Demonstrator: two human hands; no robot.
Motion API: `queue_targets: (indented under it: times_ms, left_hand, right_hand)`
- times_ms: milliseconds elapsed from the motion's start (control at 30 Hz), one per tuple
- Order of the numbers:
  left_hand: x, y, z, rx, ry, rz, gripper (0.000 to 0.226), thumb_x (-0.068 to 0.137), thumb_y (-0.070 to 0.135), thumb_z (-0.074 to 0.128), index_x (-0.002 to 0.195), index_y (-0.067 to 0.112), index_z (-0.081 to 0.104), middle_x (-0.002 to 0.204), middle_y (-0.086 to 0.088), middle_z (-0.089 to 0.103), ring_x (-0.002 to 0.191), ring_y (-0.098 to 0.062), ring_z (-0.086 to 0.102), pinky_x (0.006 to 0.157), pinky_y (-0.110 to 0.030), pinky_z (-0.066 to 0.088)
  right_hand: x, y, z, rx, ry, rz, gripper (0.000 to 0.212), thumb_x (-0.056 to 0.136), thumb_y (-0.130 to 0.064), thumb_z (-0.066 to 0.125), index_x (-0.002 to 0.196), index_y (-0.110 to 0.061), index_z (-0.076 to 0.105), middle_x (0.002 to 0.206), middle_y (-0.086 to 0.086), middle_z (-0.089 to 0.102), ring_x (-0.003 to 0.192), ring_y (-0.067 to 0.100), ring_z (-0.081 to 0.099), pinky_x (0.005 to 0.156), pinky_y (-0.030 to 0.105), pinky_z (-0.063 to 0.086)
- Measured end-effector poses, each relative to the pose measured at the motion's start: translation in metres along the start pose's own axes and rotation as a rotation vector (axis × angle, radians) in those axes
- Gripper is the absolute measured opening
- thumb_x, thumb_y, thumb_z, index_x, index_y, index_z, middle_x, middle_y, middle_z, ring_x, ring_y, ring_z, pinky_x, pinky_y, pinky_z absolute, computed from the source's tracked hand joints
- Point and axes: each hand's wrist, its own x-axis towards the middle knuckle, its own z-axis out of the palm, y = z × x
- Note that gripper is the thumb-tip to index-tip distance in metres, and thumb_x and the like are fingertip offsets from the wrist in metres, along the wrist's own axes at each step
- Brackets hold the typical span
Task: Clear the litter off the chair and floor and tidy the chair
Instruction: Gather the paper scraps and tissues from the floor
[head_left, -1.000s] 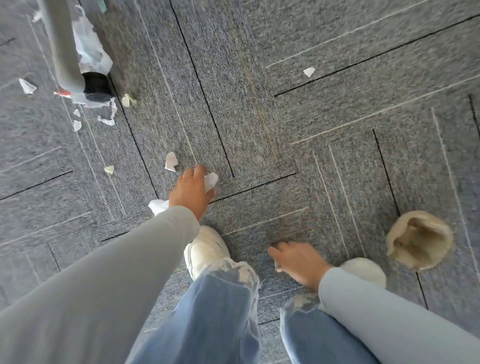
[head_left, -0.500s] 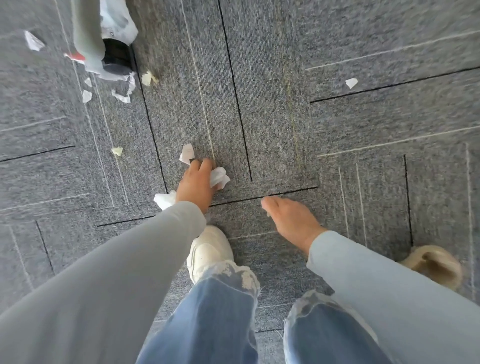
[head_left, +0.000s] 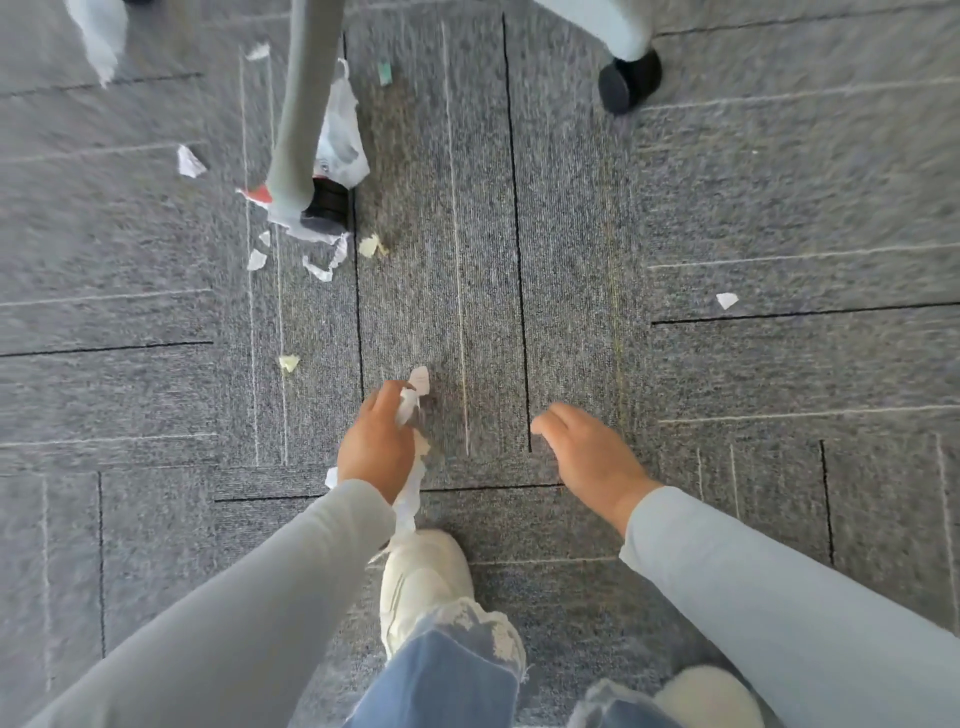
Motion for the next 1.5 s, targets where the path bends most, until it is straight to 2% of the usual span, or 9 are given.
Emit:
queue_targets:
  times_ms: [200,467,600,700,800,933,1200,1400,1500]
  left_hand:
    - [0.029,-0.010,-0.006,0.178,-0.040,0.152,0.049,0.088,0.040,0.050,0.128,0.017,0.036,0.121,-0.004,0.044,0.101,-0.022,0.053,0.088,-0.037,0.052]
    - [0.048,-0.012,-0.007,0.169,-0.070,0.190,0.032,0.086,-0.002,0.050,0.113,0.015,0.048,0.115,-0.006,0.051,0.084,-0.012,0.052,0.092,-0.030,0.049]
    - [0.037,-0.029,-0.029,0.144,-0.086,0.144,0.016,0.092,0.002,0.041,0.100,0.016,0.043,0.100,-0.006,0.064,0.062,-0.007,0.053,0.066,-0.021,0.050]
    - [0.014,-0.042,-0.031,0.200,-0.223,0.156,0.042,0.094,0.008,0.043,0.133,0.023,0.038,0.129,-0.003,0.057,0.090,-0.019,0.064,0.081,-0.027,0.054]
    - [-0.011,-0.053,-0.021,0.290,-0.311,0.155,0.042,0.094,0.023,0.044,0.136,0.024,0.040,0.147,-0.004,0.039,0.123,-0.027,0.051,0.102,-0.039,0.042]
    - [-0.042,-0.060,0.003,0.360,-0.331,0.158,0.058,0.082,0.055,0.053,0.132,0.026,0.042,0.134,0.000,0.048,0.116,-0.024,0.053,0.094,-0.041,0.047]
    - [-0.041,-0.057,0.023,0.443,-0.336,0.163,0.028,0.088,0.009,0.050,0.116,0.014,0.052,0.124,-0.007,0.052,0.110,-0.027,0.056,0.092,-0.040,0.050]
    - [-0.011,-0.016,0.001,0.062,-0.170,0.147,0.015,0.092,0.014,0.049,0.106,0.009,0.047,0.084,0.001,0.058,0.067,-0.010,0.055,0.064,-0.020,0.050]
    - [0.007,0.029,-0.005,-0.088,-0.128,0.194,0.026,0.093,0.011,0.048,0.118,0.011,0.043,0.092,-0.005,0.062,0.075,-0.017,0.060,0.065,-0.024,0.048]
  right_hand:
    - [0.051,0.009,-0.026,-0.088,0.034,-0.127,0.022,0.095,-0.025,0.040,0.080,-0.010,0.046,0.071,-0.002,0.043,0.057,0.014,0.041,0.048,0.025,0.035]
    - [0.072,0.027,-0.042,-0.129,0.085,-0.181,0.025,0.095,-0.026,0.039,0.072,-0.017,0.040,0.064,-0.006,0.039,0.050,0.012,0.038,0.042,0.019,0.026]
    - [0.072,0.028,-0.041,-0.132,0.103,-0.171,0.026,0.094,-0.025,0.040,0.070,-0.017,0.039,0.062,-0.006,0.039,0.049,0.012,0.036,0.041,0.019,0.023]
    - [0.081,0.012,-0.036,-0.148,0.069,-0.231,0.028,0.095,-0.026,0.039,0.069,-0.016,0.039,0.062,-0.006,0.039,0.050,0.012,0.037,0.041,0.020,0.026]
    - [0.093,-0.009,-0.031,-0.182,0.029,-0.330,0.027,0.096,-0.027,0.037,0.070,-0.017,0.038,0.064,-0.005,0.041,0.052,0.012,0.039,0.043,0.019,0.029]
    - [0.099,-0.027,-0.029,-0.217,0.015,-0.421,0.026,0.096,-0.028,0.036,0.072,-0.018,0.038,0.065,-0.006,0.042,0.054,0.011,0.039,0.043,0.014,0.020]
    - [0.093,-0.028,-0.032,-0.181,0.051,-0.432,0.027,0.095,-0.026,0.038,0.072,-0.013,0.045,0.066,-0.002,0.045,0.056,0.016,0.044,0.048,0.025,0.037]
    - [0.078,-0.011,-0.041,-0.079,0.111,-0.351,0.032,0.094,-0.028,0.041,0.066,-0.016,0.035,0.058,-0.008,0.035,0.047,0.009,0.034,0.044,0.019,0.026]
    - [0.065,0.008,-0.052,0.025,0.155,-0.220,0.036,0.093,-0.032,0.044,0.063,-0.012,0.037,0.058,-0.006,0.033,0.050,0.014,0.035,0.046,0.025,0.027]
